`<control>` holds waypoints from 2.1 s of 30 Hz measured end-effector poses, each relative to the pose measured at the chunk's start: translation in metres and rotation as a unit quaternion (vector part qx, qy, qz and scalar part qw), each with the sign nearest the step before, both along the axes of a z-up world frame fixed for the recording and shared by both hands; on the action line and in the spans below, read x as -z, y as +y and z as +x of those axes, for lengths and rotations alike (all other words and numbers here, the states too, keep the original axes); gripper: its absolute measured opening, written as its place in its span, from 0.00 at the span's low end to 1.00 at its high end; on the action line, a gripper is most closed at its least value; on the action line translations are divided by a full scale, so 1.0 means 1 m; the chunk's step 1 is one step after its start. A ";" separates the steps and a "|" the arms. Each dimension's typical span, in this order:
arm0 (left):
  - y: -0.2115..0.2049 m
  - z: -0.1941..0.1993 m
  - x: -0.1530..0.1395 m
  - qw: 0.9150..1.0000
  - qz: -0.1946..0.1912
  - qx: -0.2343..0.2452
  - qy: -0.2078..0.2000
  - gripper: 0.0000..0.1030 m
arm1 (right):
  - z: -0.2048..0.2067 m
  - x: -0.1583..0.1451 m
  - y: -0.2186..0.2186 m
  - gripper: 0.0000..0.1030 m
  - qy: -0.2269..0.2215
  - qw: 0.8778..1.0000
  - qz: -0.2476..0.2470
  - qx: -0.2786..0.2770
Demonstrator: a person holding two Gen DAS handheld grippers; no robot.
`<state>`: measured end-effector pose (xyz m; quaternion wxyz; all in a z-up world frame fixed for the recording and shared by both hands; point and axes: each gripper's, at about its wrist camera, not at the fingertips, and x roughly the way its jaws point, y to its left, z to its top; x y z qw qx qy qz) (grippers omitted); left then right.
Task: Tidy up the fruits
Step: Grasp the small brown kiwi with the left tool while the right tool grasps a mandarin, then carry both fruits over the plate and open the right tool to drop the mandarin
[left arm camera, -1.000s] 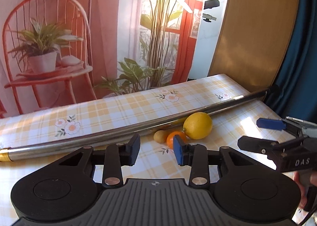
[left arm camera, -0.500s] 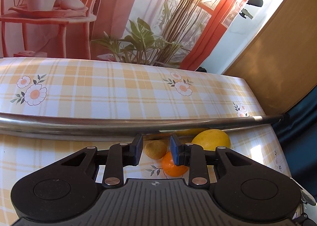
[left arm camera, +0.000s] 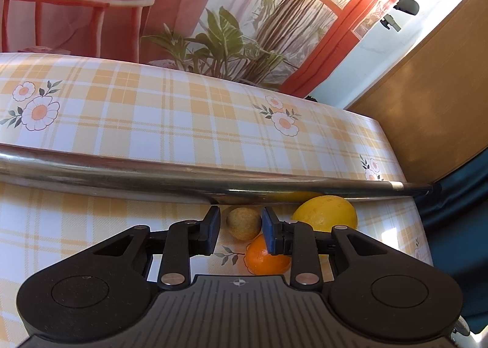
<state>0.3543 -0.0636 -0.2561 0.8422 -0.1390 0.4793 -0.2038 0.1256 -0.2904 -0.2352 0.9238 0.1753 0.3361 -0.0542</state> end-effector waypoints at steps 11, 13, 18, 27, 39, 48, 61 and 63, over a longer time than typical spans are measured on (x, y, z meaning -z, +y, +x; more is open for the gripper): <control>0.018 -0.032 -0.025 0.998 0.019 0.027 -0.051 0.26 | 0.008 0.004 0.012 0.67 -0.001 0.999 0.017 -0.035; 0.026 -0.041 -0.031 0.997 0.027 0.031 -0.065 0.26 | 0.015 0.003 0.017 0.53 -0.008 0.998 0.022 -0.053; 0.047 -0.063 -0.040 0.994 0.044 0.031 -0.090 0.26 | 0.042 -0.005 0.035 0.41 -0.016 0.995 -0.016 -0.101; 0.085 -0.092 -0.051 0.991 0.065 0.009 -0.119 0.26 | 0.100 -0.008 0.063 0.39 0.015 0.981 -0.088 -0.172; 0.102 -0.117 -0.056 0.987 0.068 0.002 -0.144 0.26 | 0.134 0.007 0.096 0.39 0.111 0.944 -0.217 -0.221; 0.103 -0.136 -0.053 0.987 0.064 0.015 -0.147 0.26 | 0.138 0.009 0.102 0.35 0.123 0.942 -0.226 -0.217; 0.106 -0.172 -0.059 0.983 0.074 0.043 -0.161 0.26 | 0.077 -0.030 0.083 0.35 0.049 0.981 -0.087 -0.165; 0.106 -0.180 -0.061 0.983 0.073 0.049 -0.163 0.26 | 0.062 -0.035 0.080 0.35 0.037 0.985 -0.068 -0.157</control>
